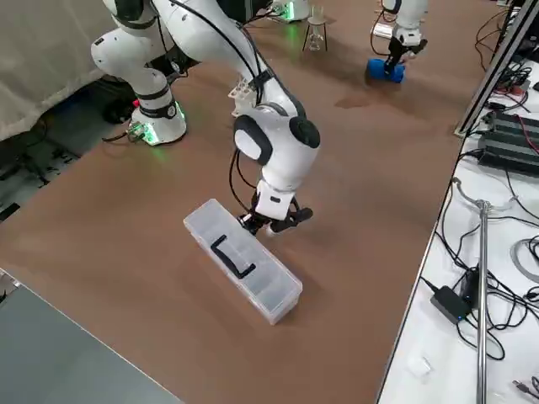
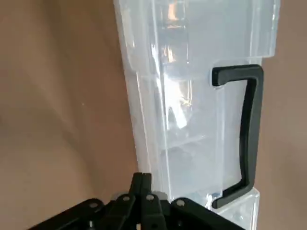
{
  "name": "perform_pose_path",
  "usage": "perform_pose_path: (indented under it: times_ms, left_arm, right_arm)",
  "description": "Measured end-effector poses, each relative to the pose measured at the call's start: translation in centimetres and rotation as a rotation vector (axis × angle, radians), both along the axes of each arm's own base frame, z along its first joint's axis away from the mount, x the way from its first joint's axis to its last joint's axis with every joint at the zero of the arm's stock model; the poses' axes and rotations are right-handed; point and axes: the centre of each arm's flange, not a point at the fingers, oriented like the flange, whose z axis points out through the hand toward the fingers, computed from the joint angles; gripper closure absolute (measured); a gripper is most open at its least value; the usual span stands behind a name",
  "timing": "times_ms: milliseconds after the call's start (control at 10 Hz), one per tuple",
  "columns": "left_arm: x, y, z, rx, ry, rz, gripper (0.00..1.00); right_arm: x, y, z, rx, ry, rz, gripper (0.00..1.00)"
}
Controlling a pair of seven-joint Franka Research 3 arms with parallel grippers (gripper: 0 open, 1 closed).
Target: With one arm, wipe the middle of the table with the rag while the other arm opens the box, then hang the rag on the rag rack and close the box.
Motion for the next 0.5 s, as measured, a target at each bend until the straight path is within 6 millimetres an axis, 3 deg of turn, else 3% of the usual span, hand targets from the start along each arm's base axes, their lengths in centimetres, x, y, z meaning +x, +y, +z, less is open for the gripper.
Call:
perform_pose_path:
  times_ms: [500]
  left_arm:
    - [-2.2, -8.4, 0.0, -0.054, -0.065, -0.082, 0.91]
  right_arm:
    - [0.0, -0.2, 0.5, -0.007, 0.003, -0.001, 0.99]
